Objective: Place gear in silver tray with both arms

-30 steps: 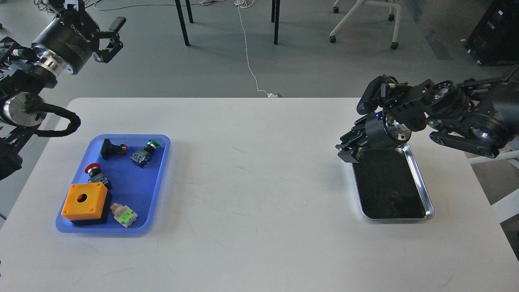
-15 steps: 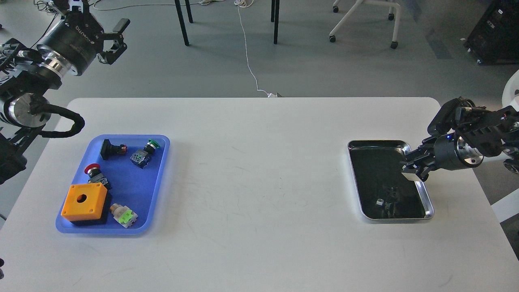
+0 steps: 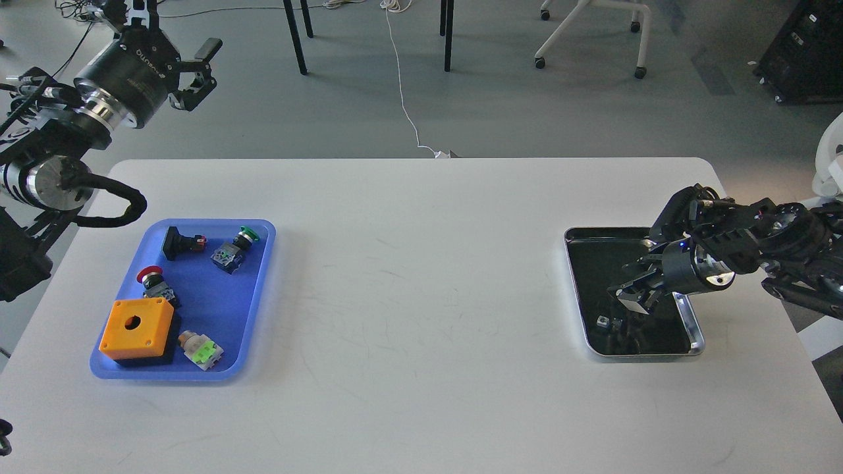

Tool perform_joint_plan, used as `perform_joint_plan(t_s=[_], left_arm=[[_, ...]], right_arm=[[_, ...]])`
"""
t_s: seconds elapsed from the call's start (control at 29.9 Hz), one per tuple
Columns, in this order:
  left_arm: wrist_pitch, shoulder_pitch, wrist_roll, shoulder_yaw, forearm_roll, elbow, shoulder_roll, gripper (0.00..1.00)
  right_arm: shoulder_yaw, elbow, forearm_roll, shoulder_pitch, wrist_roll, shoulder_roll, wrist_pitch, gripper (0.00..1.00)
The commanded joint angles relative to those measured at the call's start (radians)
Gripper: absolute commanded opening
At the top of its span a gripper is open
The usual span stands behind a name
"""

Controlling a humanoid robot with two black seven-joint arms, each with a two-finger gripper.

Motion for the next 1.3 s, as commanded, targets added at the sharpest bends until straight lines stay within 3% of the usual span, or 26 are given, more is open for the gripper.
perform_joint_plan(t_s=[0.0,0.13,0.27,0.47,0.67,0.9,1.14,1.27], left_arm=[[0.002,-0.004,0.0,-0.013,-0.002,-0.001,0.008,0.98],[0.001,-0.016,0.001,-0.016,-0.009,-0.001,0.012,0.98],[0.003,-0.016,0.005,-0.014,-0.009,0.001,0.005,0.98],[-0.009,-0.015,0.009,-0.017,-0.015,0.014,-0.034,0.98],[-0.009,-0.021,0.026,-0.057,-0.015,0.135,-0.146,0.98],[0.003,-0.027,0.096,-0.204,-0.047,0.235,-0.264,0.98],[0.003,-0.025,0.1,-0.252,-0.173,0.286,-0.315,0.98],[0.005,-0.015,0.09,-0.246,-0.21,0.286,-0.322,0.98]], right_arm=[[0.12,-0.001,0.018,0.021,0.0,-0.015,-0.001,0.98],[0.369,-0.012,0.128,0.014,0.0,-0.046,0.015,0.99],[0.547,-0.021,0.382,0.0,0.0,-0.051,0.002,0.99],[0.702,-0.246,0.732,-0.026,0.0,0.083,-0.002,0.99],[0.93,-0.386,0.968,-0.042,0.0,0.131,-0.002,0.99],[1.109,-0.388,1.356,-0.135,0.0,0.146,0.018,1.0],[1.239,-0.394,1.682,-0.232,-0.002,0.19,0.142,1.0],[1.404,-0.394,1.854,-0.293,-0.1,0.195,0.228,1.0]])
